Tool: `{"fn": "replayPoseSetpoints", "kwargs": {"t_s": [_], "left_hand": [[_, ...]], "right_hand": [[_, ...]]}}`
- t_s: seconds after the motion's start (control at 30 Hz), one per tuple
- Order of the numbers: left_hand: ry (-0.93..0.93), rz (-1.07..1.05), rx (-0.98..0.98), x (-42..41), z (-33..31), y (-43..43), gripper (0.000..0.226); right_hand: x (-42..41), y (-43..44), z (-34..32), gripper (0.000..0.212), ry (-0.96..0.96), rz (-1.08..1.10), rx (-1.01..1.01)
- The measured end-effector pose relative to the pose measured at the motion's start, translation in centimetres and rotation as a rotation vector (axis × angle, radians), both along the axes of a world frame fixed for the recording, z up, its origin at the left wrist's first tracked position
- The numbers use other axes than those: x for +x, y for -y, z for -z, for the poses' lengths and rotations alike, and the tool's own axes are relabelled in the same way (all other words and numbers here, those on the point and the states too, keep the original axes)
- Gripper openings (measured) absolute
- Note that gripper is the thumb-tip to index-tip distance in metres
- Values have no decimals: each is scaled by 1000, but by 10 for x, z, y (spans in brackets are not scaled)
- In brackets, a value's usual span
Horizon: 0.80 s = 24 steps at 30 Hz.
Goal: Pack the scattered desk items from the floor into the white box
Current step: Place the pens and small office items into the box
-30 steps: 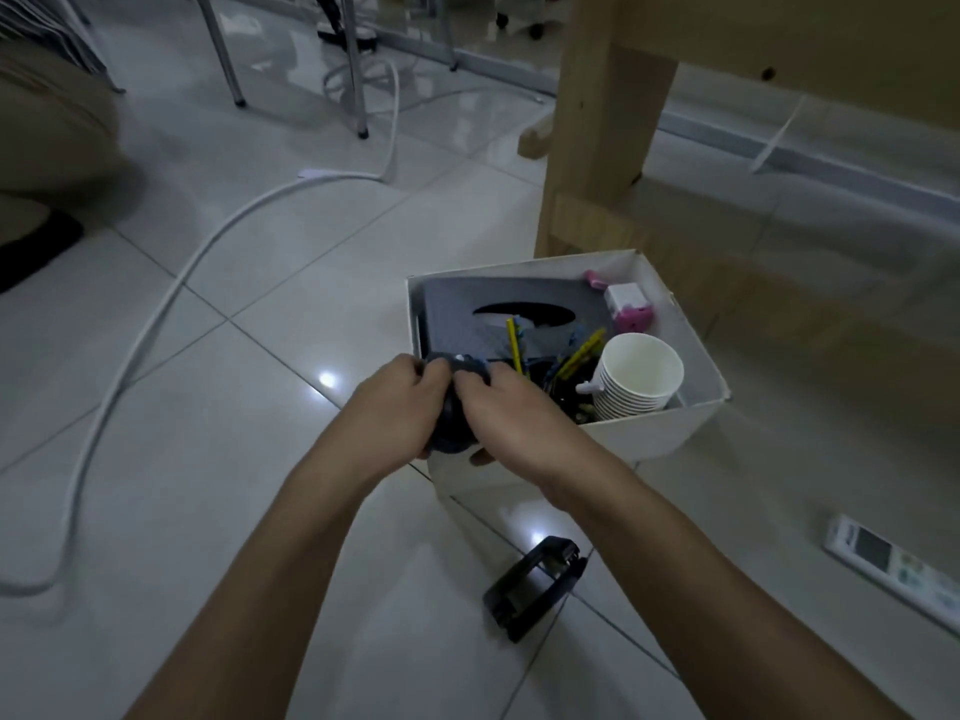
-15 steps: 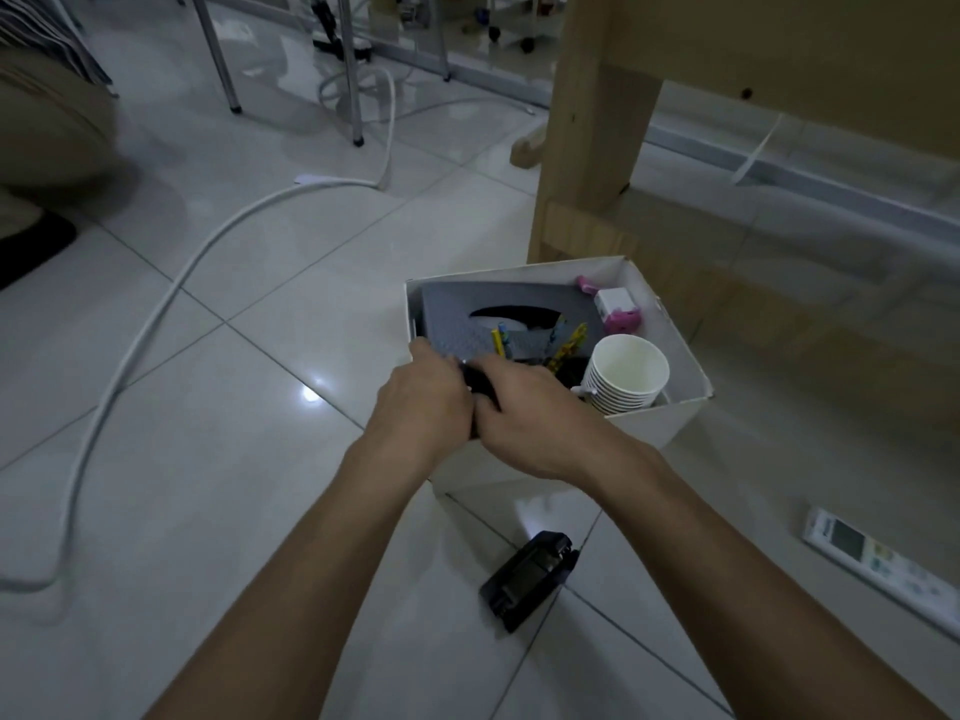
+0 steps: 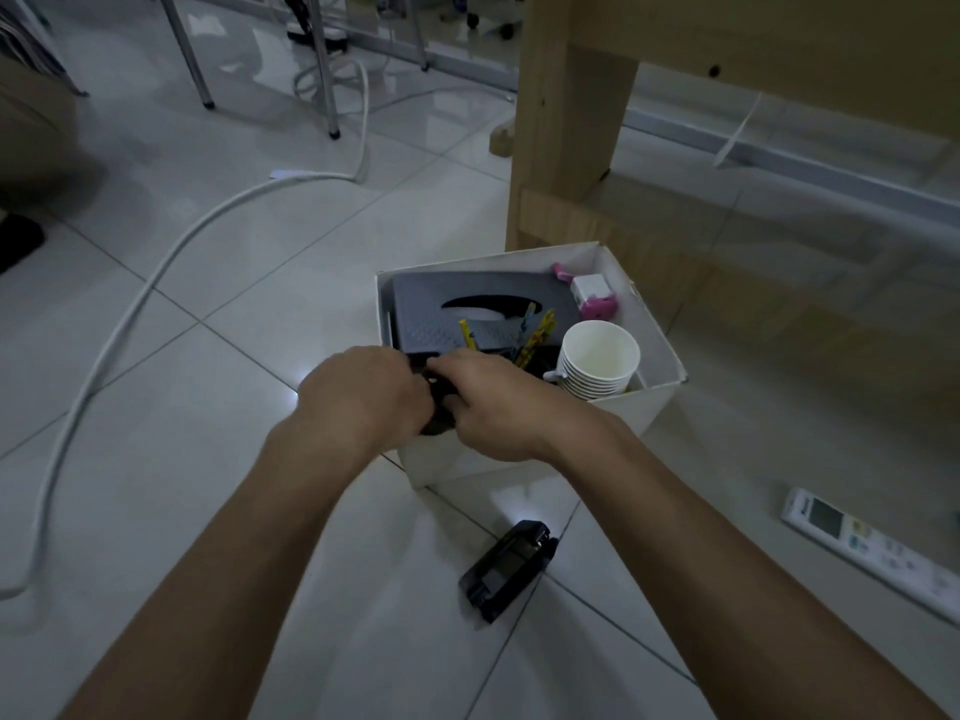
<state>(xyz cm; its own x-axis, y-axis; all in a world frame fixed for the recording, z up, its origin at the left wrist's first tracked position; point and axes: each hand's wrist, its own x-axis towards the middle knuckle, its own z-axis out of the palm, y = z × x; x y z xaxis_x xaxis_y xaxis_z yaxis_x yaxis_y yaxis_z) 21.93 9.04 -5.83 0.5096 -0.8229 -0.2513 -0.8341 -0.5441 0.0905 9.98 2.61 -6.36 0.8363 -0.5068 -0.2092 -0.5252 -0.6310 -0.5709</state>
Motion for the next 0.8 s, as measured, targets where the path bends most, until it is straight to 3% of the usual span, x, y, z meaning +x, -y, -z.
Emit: {"fn": "replayPoseSetpoints", "kwargs": {"t_s": [0.17,0.33,0.5,0.67,0.8], "left_hand": [[-132,40,-13,15,14,-11,27],[-52,-9,-59,12,23,-11,38],[-25,-118,46,19,23,5,50],[92,-63,77,11,24,17,41],[7,-81,-154,5,28,-10,29]], "right_hand": [[13,-4,12,24,-54,68,-191],[17,-7,2,25,-148,107,-310],[17,-8,-8,23,-210,117,-333],[23,-8,-18,20,-350,11,-324],[9,-15,-25,28,-258,-72,-454]]}}
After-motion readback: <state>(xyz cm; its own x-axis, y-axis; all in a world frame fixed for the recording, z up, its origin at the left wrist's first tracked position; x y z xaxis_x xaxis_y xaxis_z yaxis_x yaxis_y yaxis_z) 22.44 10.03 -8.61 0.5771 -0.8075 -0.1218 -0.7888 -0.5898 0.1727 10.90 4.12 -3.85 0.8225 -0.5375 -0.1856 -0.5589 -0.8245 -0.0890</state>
